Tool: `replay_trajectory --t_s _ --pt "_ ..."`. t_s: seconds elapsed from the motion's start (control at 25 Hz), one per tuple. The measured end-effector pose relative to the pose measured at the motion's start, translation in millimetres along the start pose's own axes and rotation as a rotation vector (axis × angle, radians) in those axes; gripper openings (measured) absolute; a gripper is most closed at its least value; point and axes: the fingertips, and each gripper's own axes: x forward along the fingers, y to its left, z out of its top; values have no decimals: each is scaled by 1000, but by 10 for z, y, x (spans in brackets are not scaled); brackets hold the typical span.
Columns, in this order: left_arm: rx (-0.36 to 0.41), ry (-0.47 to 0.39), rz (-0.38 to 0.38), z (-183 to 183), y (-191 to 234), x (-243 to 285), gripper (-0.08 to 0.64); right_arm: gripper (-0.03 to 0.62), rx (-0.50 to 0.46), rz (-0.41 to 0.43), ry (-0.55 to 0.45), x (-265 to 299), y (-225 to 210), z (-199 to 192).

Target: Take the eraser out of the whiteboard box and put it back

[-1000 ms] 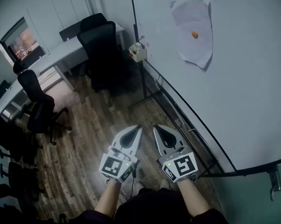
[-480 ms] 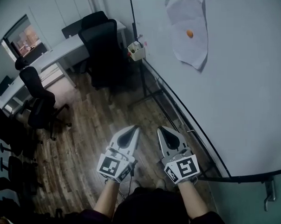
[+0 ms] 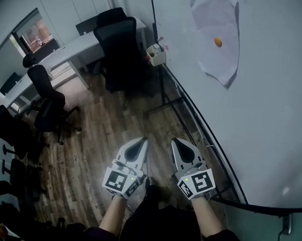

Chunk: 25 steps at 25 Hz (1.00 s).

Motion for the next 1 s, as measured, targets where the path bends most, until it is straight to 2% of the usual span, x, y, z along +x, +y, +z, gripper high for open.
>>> replay_trajectory --t_s 0.24,0.6,0.76,1.0 --pt "-9 12 -5 -111 502 277 5 2 0 -14 7 574 -129 -145" --pt "-21 -3 -42 -17 1465 625 5 2 -38 -72 8 1570 -123 -144" --pt "-2 -20 -84 -21 1714 776 5 2 -73 -85 7 1886 -127 -125" --pt "-35 -30 -105 7 1988 986 5 2 -109 -111 11 2205 -220 -96"
